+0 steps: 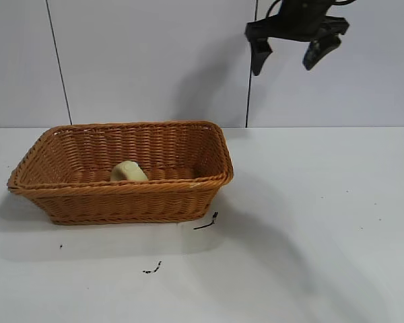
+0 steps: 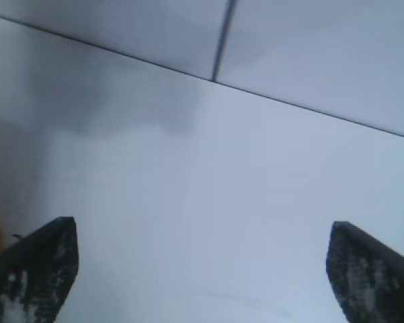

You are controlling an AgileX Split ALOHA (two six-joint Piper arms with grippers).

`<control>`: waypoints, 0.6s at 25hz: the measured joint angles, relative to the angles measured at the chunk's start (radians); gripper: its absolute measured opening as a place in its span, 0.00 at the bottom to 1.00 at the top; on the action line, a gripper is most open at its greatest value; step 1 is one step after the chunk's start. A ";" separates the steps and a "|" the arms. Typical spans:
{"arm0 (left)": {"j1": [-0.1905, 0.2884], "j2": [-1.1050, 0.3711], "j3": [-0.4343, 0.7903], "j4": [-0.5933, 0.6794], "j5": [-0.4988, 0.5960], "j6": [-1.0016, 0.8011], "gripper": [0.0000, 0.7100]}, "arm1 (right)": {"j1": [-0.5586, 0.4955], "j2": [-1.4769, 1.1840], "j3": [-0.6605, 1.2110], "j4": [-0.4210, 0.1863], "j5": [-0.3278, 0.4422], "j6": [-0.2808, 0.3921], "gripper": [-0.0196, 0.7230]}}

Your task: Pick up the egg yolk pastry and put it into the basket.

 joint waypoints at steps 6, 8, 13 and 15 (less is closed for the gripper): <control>0.000 0.000 0.000 0.000 0.000 0.000 0.98 | -0.099 -0.023 -0.011 -0.001 0.069 0.002 0.96; 0.000 0.000 0.000 0.000 0.000 0.000 0.98 | -0.109 -0.035 -0.011 -0.001 0.071 0.003 0.96; 0.000 0.000 0.000 0.000 0.000 0.000 0.98 | -0.110 -0.128 0.065 0.000 0.071 -0.001 0.96; 0.000 0.000 0.000 0.000 0.000 0.000 0.98 | -0.110 -0.195 0.139 0.000 0.071 -0.001 0.96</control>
